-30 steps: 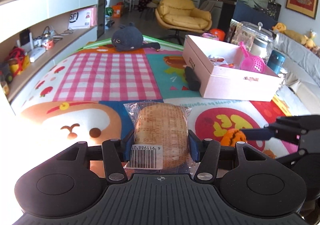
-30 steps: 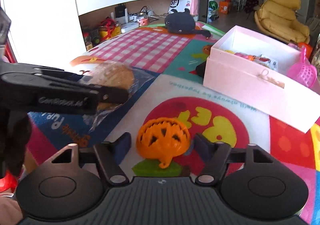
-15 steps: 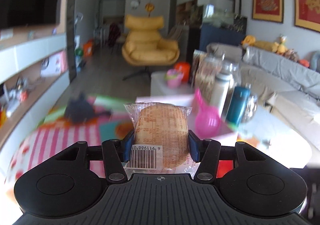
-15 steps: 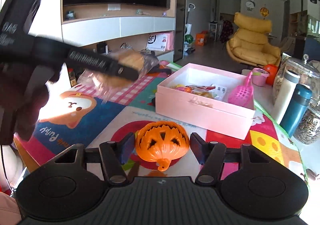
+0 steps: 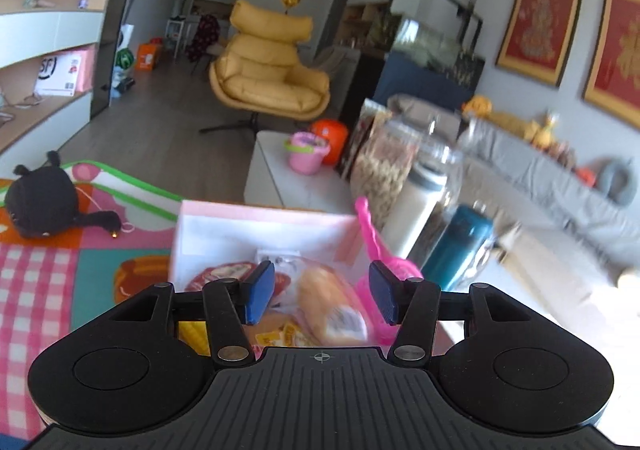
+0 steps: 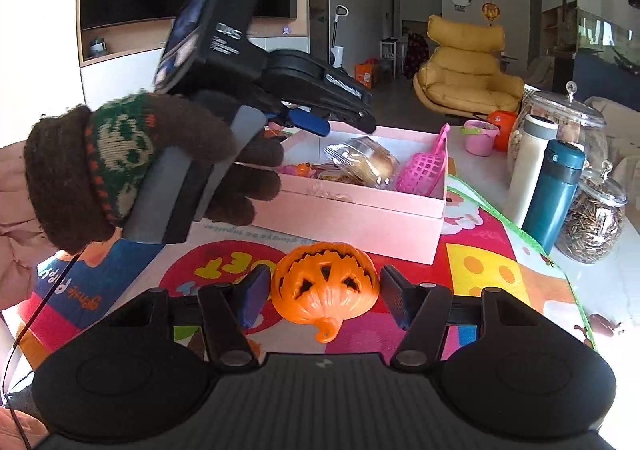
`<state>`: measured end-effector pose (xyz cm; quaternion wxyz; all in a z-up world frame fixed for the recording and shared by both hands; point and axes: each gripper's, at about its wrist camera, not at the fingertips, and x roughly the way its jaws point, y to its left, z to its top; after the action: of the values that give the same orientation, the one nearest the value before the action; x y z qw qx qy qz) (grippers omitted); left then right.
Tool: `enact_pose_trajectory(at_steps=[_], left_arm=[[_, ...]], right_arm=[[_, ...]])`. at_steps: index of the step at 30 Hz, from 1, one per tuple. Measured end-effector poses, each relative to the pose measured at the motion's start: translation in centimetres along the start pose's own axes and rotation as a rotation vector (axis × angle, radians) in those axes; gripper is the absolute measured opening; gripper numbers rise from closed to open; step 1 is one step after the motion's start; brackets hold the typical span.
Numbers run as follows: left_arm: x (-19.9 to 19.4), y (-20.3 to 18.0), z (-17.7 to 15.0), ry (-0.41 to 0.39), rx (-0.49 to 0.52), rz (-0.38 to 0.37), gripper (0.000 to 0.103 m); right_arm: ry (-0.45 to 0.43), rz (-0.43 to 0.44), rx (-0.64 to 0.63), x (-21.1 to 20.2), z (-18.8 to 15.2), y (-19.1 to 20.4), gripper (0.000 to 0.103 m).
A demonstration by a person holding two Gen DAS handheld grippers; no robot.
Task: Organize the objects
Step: 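Release the bread into the pink box with the left gripper while the right gripper drops the pumpkin in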
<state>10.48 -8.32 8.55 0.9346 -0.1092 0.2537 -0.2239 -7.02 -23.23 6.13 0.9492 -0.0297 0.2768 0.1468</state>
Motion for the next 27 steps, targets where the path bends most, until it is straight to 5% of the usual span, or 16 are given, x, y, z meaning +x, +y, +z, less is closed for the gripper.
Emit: enact_pose_trajectory(at_steps=[6,11,14,16,27], left_arm=[[-8.1,4.7,-2.8,-0.075,-0.007,0.058,0.057],[-9.9,8.1,-6.5,0.014,-0.01,0.125,0.057],[-10.1,10.0,-7.7,0.067,-0.052,0.144,0.057],[-10.4,11.0,-8.0,0.075,-0.056,0.143,0.057],[-5.7,11.9,-5.1,0.103,0.002,0.069,0.057]], right_arm=[[-0.043,-0.004,0.023,0.3,3.4,-1.1,0.061],[-0.12,-0.041,0.041,3.5,12.4,-2.5,0.061],[-0.102,-0.076,0.083,7.3,17.1,-3.6,0.077],[-0.084,-0.157,0.094,9.0,18.0,-3.8,0.078],[0.07,-0.058,0.087,8.0,3.9,-0.1,0.083]])
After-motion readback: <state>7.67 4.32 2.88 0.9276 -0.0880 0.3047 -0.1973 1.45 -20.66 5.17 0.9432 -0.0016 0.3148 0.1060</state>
